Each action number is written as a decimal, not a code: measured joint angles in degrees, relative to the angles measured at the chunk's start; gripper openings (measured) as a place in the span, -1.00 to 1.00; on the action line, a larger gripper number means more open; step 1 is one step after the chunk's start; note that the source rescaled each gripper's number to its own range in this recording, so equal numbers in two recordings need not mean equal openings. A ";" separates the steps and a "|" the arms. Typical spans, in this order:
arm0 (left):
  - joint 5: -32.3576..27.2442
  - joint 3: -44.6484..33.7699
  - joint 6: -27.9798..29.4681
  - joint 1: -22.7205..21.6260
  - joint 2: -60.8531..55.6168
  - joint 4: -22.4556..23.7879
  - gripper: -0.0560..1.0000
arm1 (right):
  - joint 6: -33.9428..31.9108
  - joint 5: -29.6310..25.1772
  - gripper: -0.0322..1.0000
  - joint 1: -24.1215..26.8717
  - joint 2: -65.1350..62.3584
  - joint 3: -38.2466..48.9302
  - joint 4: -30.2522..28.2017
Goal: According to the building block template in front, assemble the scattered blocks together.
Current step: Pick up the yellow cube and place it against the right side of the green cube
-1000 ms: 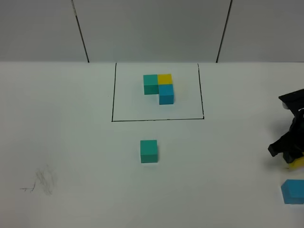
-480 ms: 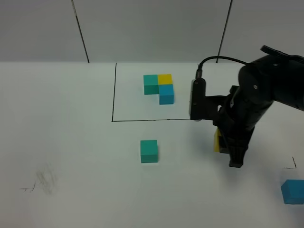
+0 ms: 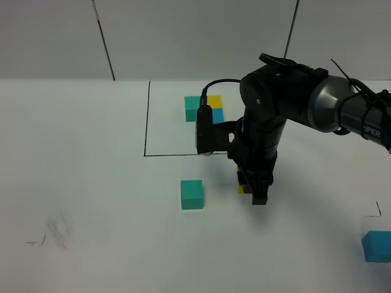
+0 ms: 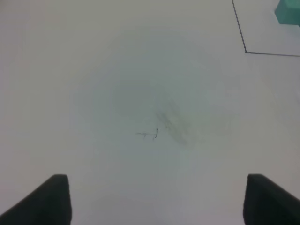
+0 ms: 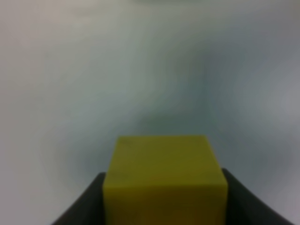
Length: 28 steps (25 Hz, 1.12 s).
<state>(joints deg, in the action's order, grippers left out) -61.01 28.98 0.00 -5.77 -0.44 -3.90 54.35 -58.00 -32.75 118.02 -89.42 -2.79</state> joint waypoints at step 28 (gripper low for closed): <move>0.05 0.00 0.00 0.00 0.00 0.00 0.32 | 1.65 1.50 -0.41 -4.61 7.21 -7.03 1.74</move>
<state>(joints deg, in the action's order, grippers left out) -60.96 28.98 0.00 -5.77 -0.44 -3.90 56.00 -56.50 -37.35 125.24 -96.45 -1.05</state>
